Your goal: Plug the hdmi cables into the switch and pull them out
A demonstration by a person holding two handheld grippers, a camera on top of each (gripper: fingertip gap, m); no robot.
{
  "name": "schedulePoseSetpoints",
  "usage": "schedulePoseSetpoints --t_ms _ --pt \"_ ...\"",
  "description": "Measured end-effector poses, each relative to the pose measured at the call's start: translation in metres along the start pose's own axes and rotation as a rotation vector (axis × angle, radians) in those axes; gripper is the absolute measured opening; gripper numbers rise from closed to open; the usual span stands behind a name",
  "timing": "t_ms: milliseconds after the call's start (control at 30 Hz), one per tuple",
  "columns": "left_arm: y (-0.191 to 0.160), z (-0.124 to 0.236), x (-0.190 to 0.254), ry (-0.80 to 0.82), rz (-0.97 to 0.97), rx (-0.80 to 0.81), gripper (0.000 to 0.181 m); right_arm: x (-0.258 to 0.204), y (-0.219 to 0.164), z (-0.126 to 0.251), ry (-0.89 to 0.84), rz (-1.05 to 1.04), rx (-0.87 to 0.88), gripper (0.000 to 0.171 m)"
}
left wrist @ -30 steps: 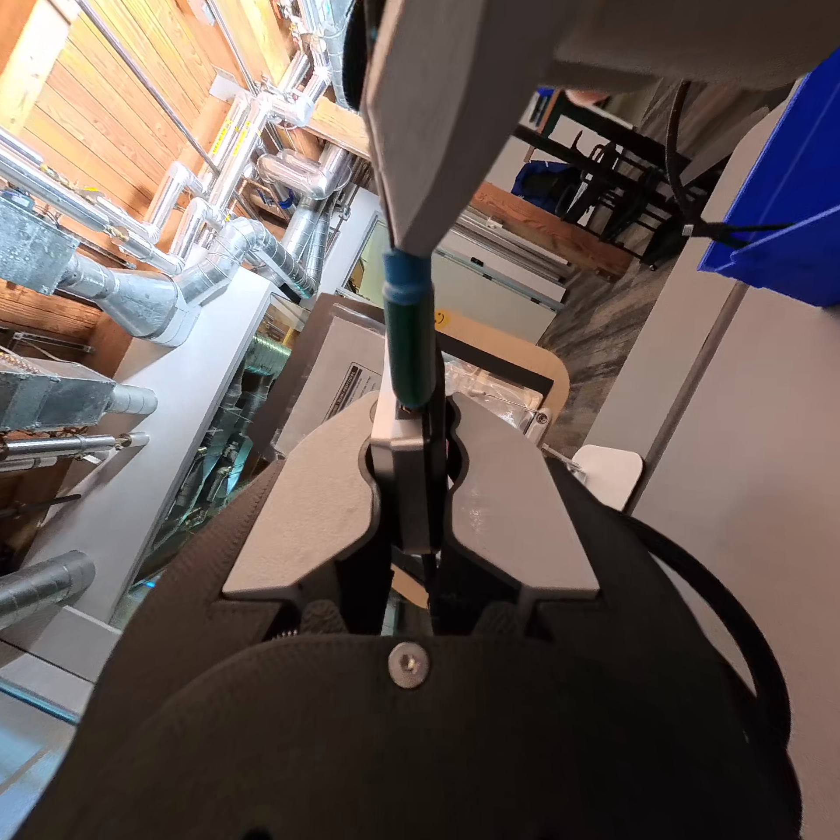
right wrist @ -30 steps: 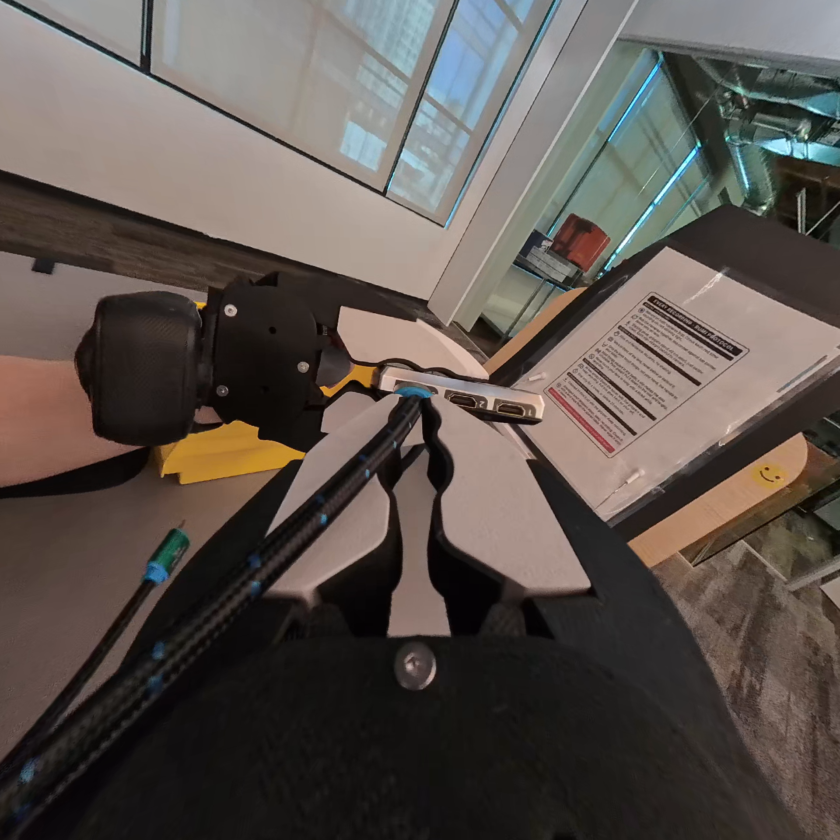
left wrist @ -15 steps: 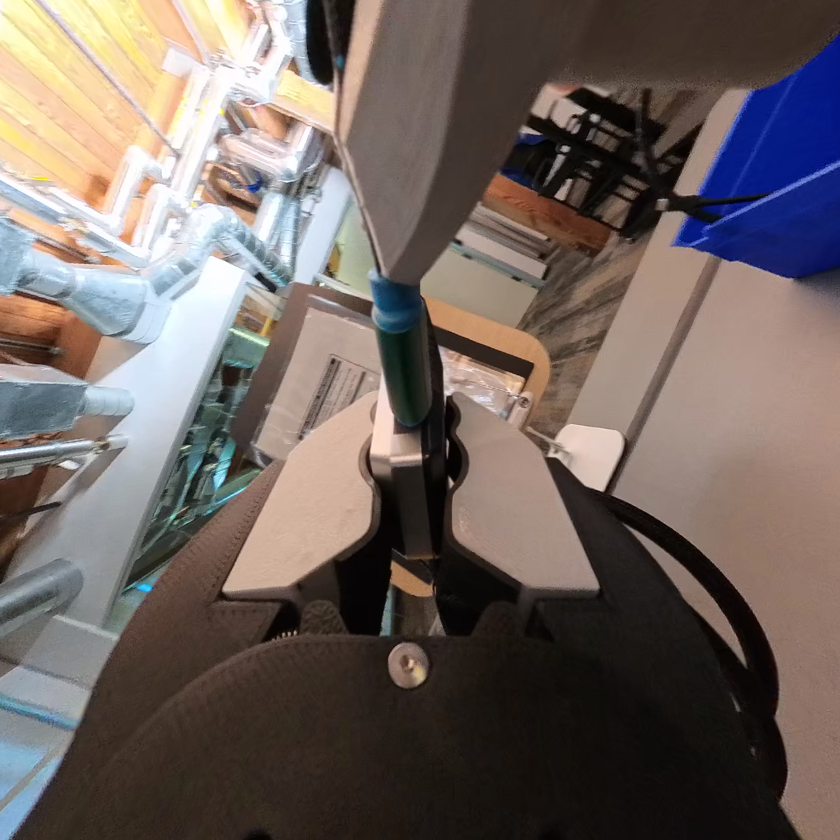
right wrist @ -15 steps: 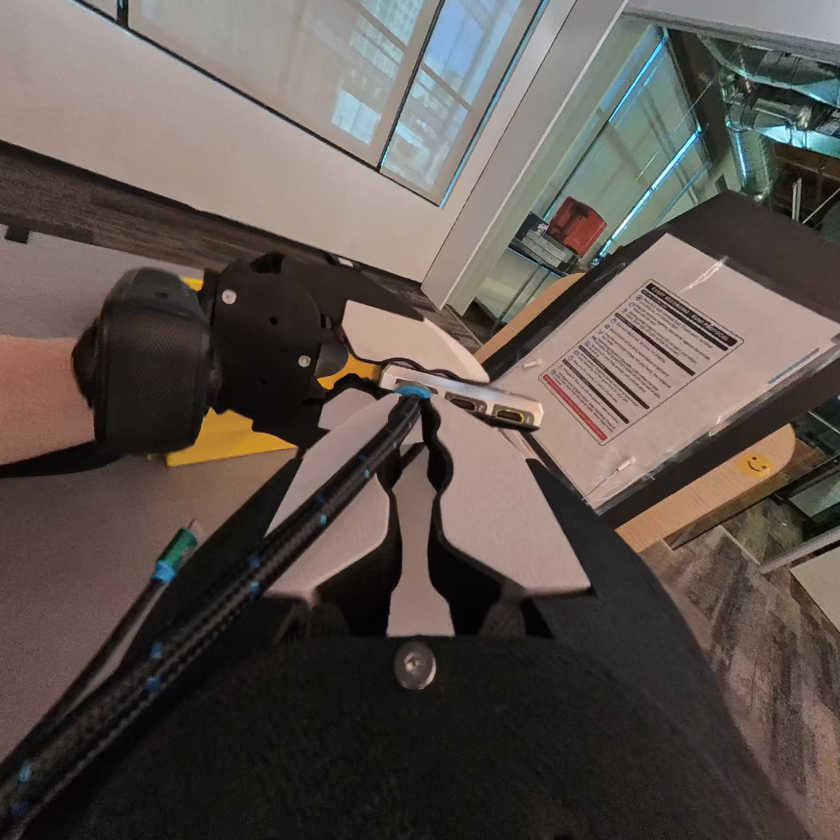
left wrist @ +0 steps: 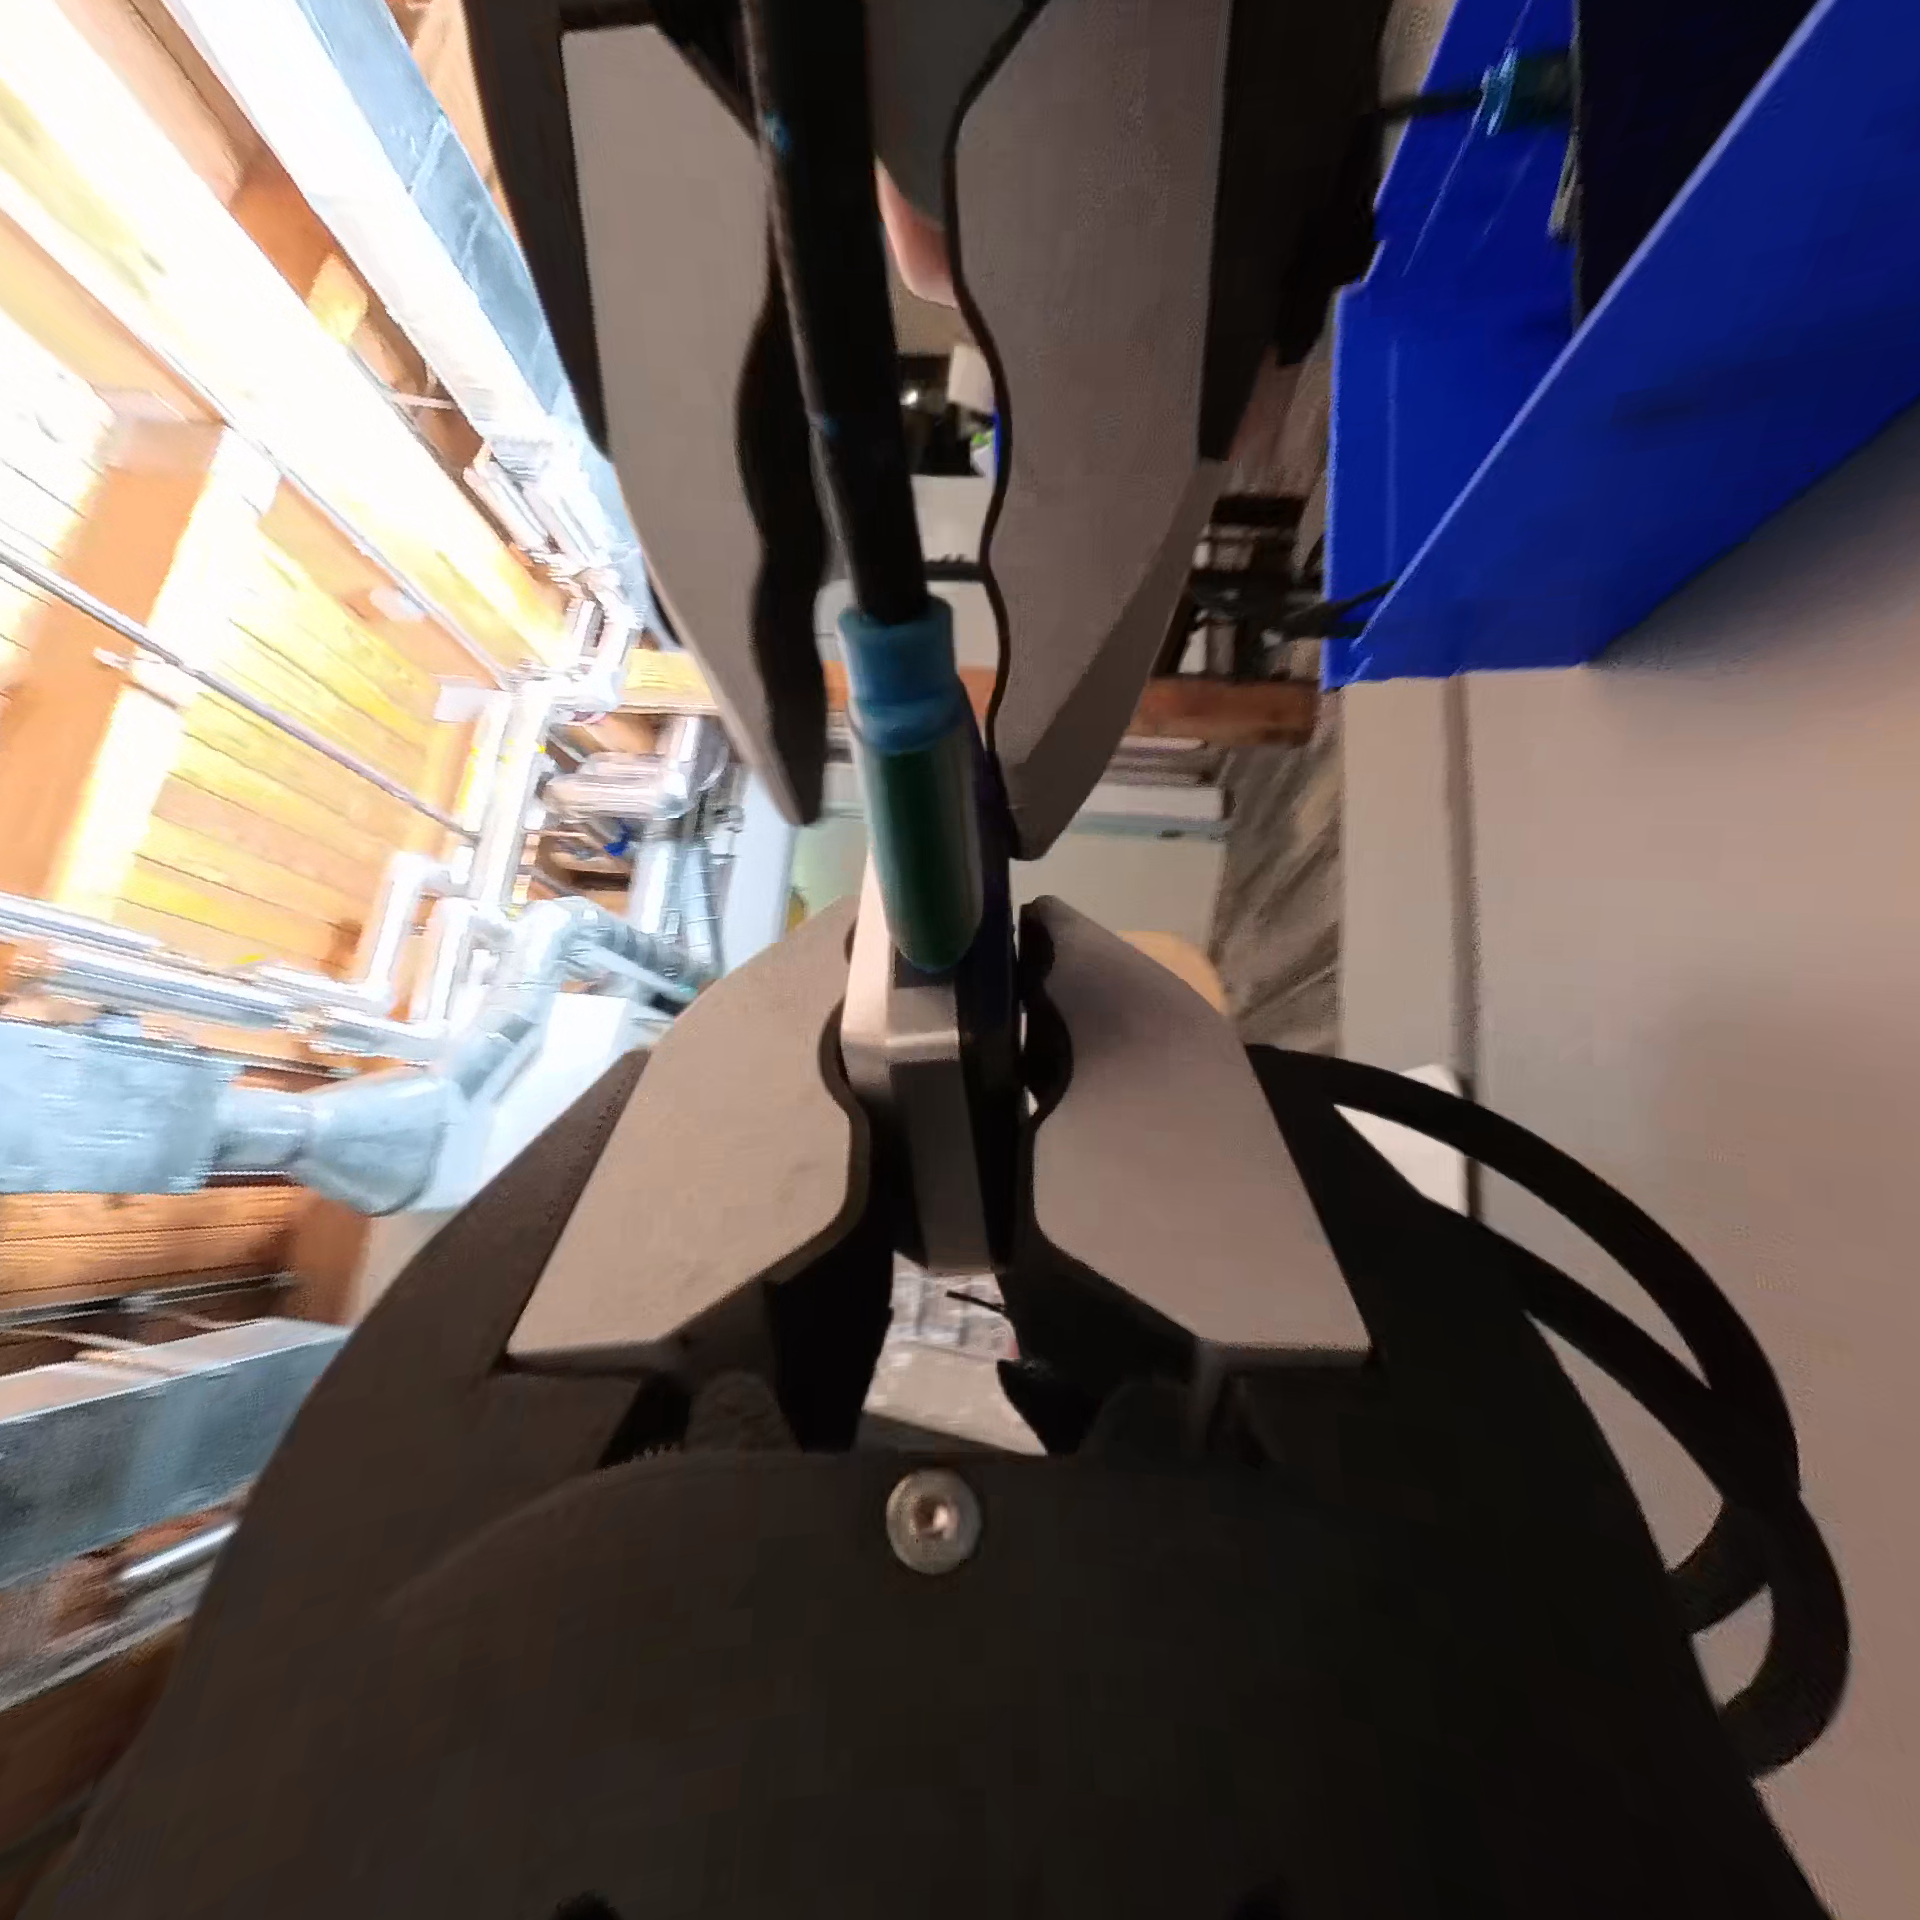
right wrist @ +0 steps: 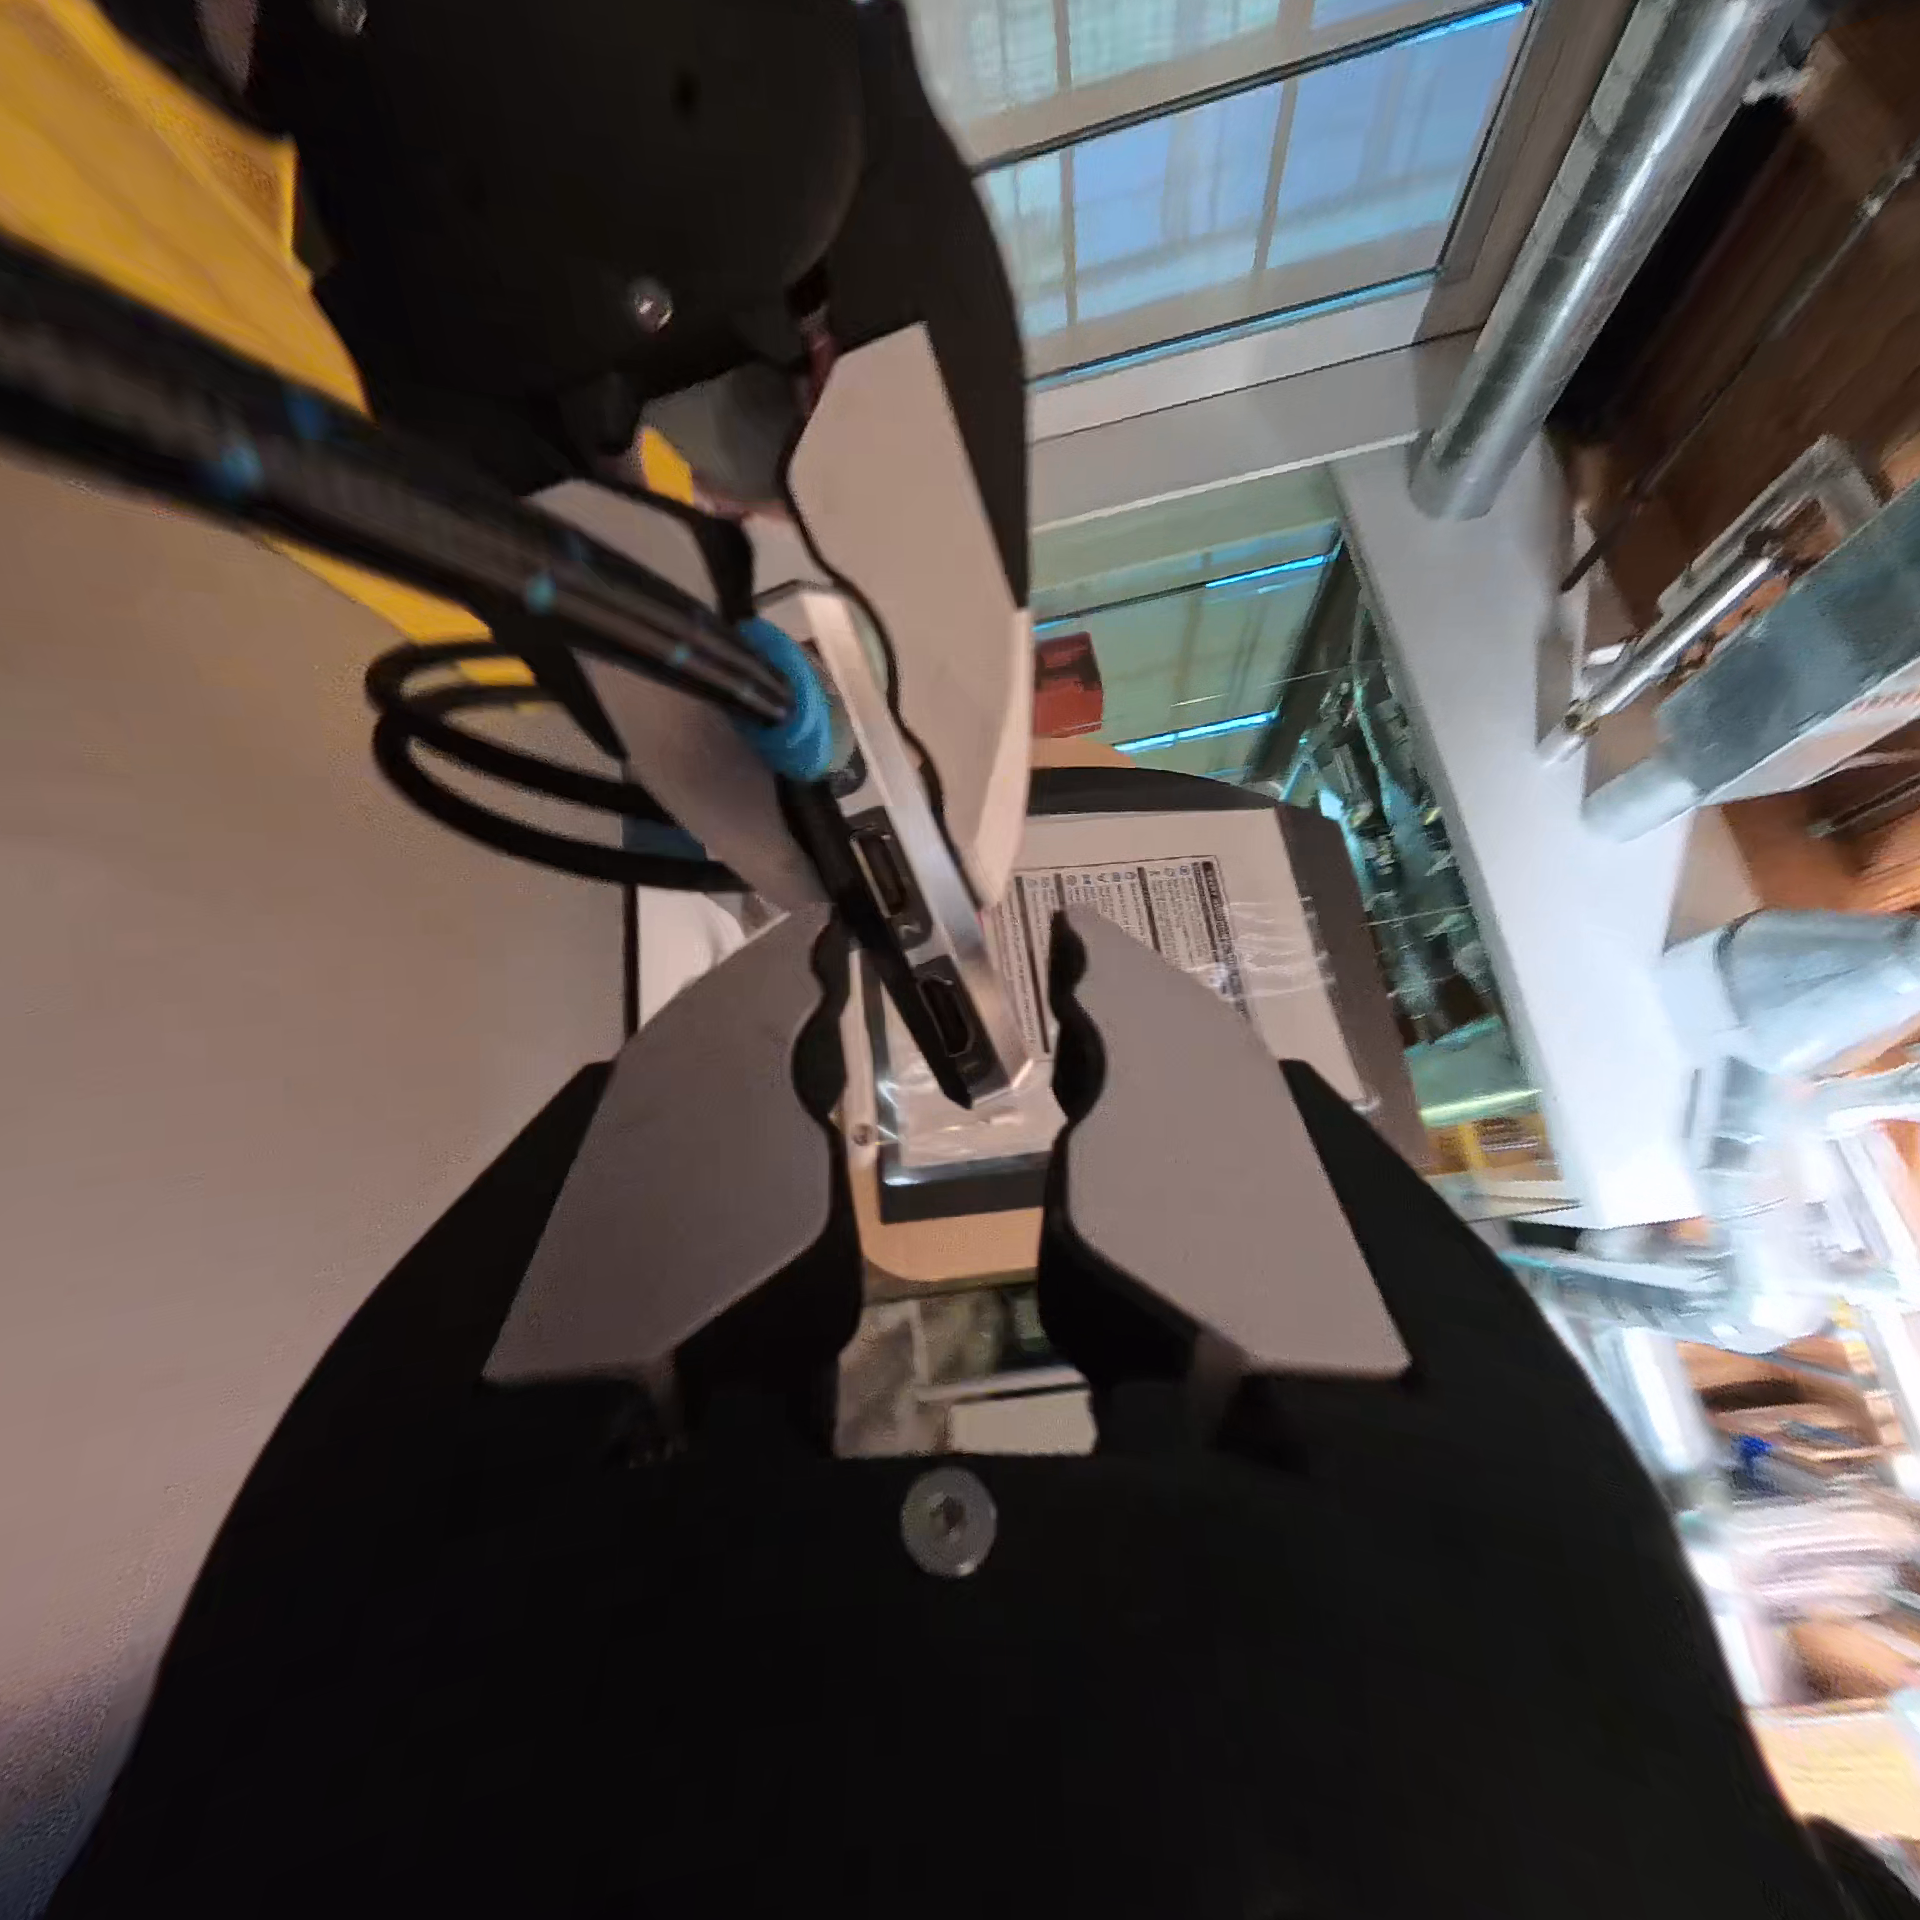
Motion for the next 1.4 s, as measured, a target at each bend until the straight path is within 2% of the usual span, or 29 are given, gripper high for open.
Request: schedulePoseSetpoints --t_ms 33,133,267,367,467,533,567,633,733,800,867,933,967,1067,1133,1233,1333,1400 --pt "0.002 0.0 0.0 0.021 -0.041 -0.014 0.022 -0.003 0.0 0.0 0.011 0.045 -0.009 0.027" --pt "0.005 -0.001 0.003 0.031 -0.126 -0.049 0.021 -0.009 -0.002 -0.004 -0.009 0.12 -0.04 0.026" --pt "0.004 -0.004 0.009 0.0 -0.135 -0.059 0.022 -0.017 -0.009 -0.011 -0.054 0.208 -0.102 0.025" --pt "-0.006 -0.008 0.011 -0.057 -0.034 -0.083 0.026 -0.021 -0.017 -0.019 -0.018 0.12 -0.139 0.024" --pt "-0.027 -0.007 0.003 -0.116 0.112 -0.203 0.05 -0.025 -0.026 -0.029 -0.006 0.039 -0.225 0.023" --pt "-0.047 0.0 -0.007 -0.178 0.234 -0.302 0.059 -0.028 -0.033 -0.037 0.008 -0.058 -0.294 0.023" --pt "-0.058 0.006 -0.015 -0.178 0.287 -0.355 0.045 -0.03 -0.037 -0.042 0.016 -0.105 -0.347 0.023" --pt "-0.084 0.028 -0.033 -0.171 0.377 -0.469 0.037 -0.041 -0.047 -0.054 0.037 -0.15 -0.473 0.024" --pt "-0.122 0.074 -0.058 -0.213 0.63 -0.7 0.039 -0.07 -0.058 -0.072 0.082 -0.159 -0.571 0.024" --pt "-0.14 0.111 -0.06 -0.323 0.844 -0.884 0.043 -0.093 -0.067 -0.081 0.154 -0.148 -0.633 0.024" --pt "-0.148 0.15 -0.047 -0.522 1.067 -1.054 0.047 -0.108 -0.076 -0.085 0.186 -0.127 -0.653 0.023" --pt "-0.156 0.18 -0.034 -0.632 1.173 -1.191 0.035 -0.118 -0.08 -0.085 0.218 -0.104 -0.684 0.023" --pt "-0.161 0.189 -0.029 -0.655 1.196 -1.237 0.036 -0.122 -0.08 -0.086 0.238 -0.095 -0.708 0.022" --pt "-0.181 0.187 -0.019 -0.635 1.167 -1.234 0.039 -0.133 -0.077 -0.087 0.306 -0.048 -0.723 0.024" --pt "-0.198 0.173 -0.007 -0.606 1.101 -1.19 0.049 -0.14 -0.077 -0.087 0.367 -0.017 -0.723 0.026" --pt "-0.214 0.165 0.03 -0.751 1.034 -1.254 0.059 -0.151 -0.08 -0.085 0.437 0.018 -0.763 0.03" --pt "-0.231 0.163 0.056 -0.792 0.912 -1.318 0.053 -0.155 -0.082 -0.083 0.471 0.031 -0.785 0.033" --pt "-0.235 0.161 0.063 -0.813 0.909 -1.283 0.034 -0.155 -0.081 -0.082 0.512 0.027 -0.79 0.036"
Point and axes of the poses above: each gripper's, where its closed fingertips meet, z back along the fingers, y out of its top, x = y × z across the jaws, the point moved 8 cm from there along z, back along the fingers, and after that the axes turned 1 degree about -x, right-handed, at the moved point
